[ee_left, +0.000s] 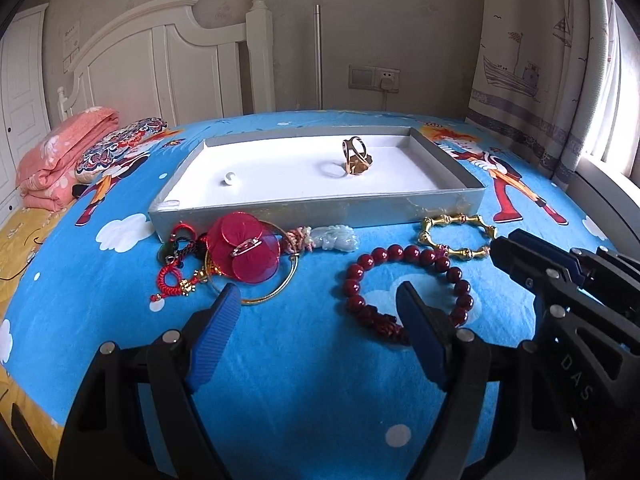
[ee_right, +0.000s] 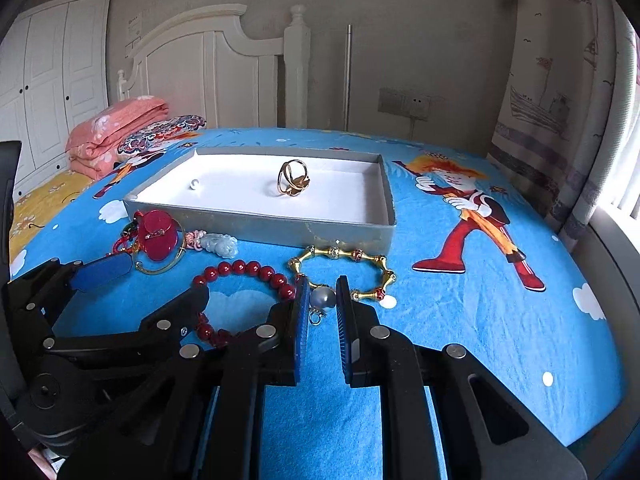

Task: Organize jewelry
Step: 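Lift the pearl earring with right tool while left tool grasps the red bead bracelet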

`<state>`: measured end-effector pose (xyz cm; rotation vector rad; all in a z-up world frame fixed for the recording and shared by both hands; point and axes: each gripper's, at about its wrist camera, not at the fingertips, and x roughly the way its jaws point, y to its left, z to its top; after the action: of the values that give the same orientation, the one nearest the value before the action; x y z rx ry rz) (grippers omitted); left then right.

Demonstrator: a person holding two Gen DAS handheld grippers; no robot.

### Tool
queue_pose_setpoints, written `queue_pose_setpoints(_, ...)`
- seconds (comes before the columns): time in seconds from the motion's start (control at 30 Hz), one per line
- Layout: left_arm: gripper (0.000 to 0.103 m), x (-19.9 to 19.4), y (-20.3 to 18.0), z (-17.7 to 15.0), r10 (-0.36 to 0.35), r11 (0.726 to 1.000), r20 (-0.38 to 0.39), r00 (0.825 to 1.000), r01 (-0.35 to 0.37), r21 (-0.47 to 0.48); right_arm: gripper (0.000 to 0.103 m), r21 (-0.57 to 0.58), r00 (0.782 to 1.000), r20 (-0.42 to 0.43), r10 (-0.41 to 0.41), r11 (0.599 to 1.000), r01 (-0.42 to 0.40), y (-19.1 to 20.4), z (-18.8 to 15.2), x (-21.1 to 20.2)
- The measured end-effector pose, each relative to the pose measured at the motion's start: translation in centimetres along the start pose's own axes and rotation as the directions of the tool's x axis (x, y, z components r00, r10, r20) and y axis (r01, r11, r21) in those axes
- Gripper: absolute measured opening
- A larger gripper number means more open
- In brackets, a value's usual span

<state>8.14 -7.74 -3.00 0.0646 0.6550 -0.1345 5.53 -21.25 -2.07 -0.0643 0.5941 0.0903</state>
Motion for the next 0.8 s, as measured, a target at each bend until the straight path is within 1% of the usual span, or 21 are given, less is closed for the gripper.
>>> queue_pose_setpoints(0.1, 0.077, 0.8, -0.9, 0.3, -0.024, 1.000, -0.028, 0.999, 0.024, -0.007, 0.014, 0.009, 1.000, 0.012, -0.003, 1.000, 0.003, -0.6, 0.1, -0.5)
queue_pose_setpoints(0.17, 0.077, 1.1, -1.3, 0.2, -0.019, 1.000, -0.042, 0.999, 0.019, 0.012, 0.014, 0.010, 1.000, 0.018, -0.003, 1.000, 0.002, -0.7, 0.1, -0.7)
queue_pose_setpoints(0.27, 0.078, 0.9, -0.9, -0.3, -0.009, 1.000, -0.048, 0.999, 0.010, 0.022, 0.014, 0.011, 1.000, 0.021, 0.003, 1.000, -0.003, -0.5, 0.2, -0.8)
queue_pose_setpoints(0.3, 0.079, 0.8, -0.6, -0.4, 0.003, 1.000, -0.048, 0.999, -0.002, 0.027, 0.014, 0.009, 1.000, 0.020, 0.007, 1.000, -0.008, -0.3, 0.2, -0.7)
queue_pose_setpoints(0.37, 0.079, 0.5, 0.7, -0.8, 0.005, 1.000, -0.052, 0.999, -0.004, 0.019, 0.014, 0.003, 1.000, 0.021, 0.016, 1.000, -0.016, 0.2, 0.2, -0.7)
queue_pose_setpoints(0.43, 0.079, 0.3, 2.5, -1.0, 0.017, 1.000, -0.060, 0.998, -0.018, -0.012, 0.014, -0.007, 0.999, 0.022, 0.026, 1.000, -0.026, 0.9, 0.2, -0.7)
queue_pose_setpoints(0.5, 0.079, 0.2, 4.4, -1.1, 0.046, 0.997, -0.067, 0.997, -0.050, -0.056, 0.014, -0.020, 0.999, 0.020, 0.037, 0.999, -0.037, 1.6, 0.2, -0.8)
queue_pose_setpoints(0.57, 0.078, 0.1, 5.8, -1.1, 0.048, 0.994, -0.070, 0.996, -0.055, -0.091, 0.014, -0.034, 0.999, 0.015, 0.048, 0.998, -0.048, 2.3, 0.1, -0.7)
queue_pose_setpoints(0.67, 0.077, -0.2, 6.2, -1.2, 0.035, 0.995, -0.056, 0.998, -0.040, -0.088, 0.014, -0.055, 0.998, 0.010, 0.060, 0.997, -0.059, 3.2, -0.1, -0.6)
queue_pose_setpoints(0.8, 0.076, -0.7, 4.8, -1.1, 0.009, 0.999, -0.014, 1.000, -0.009, -0.034, 0.014, -0.063, 0.998, 0.004, 0.062, 0.996, -0.062, 3.5, -0.2, -0.6)
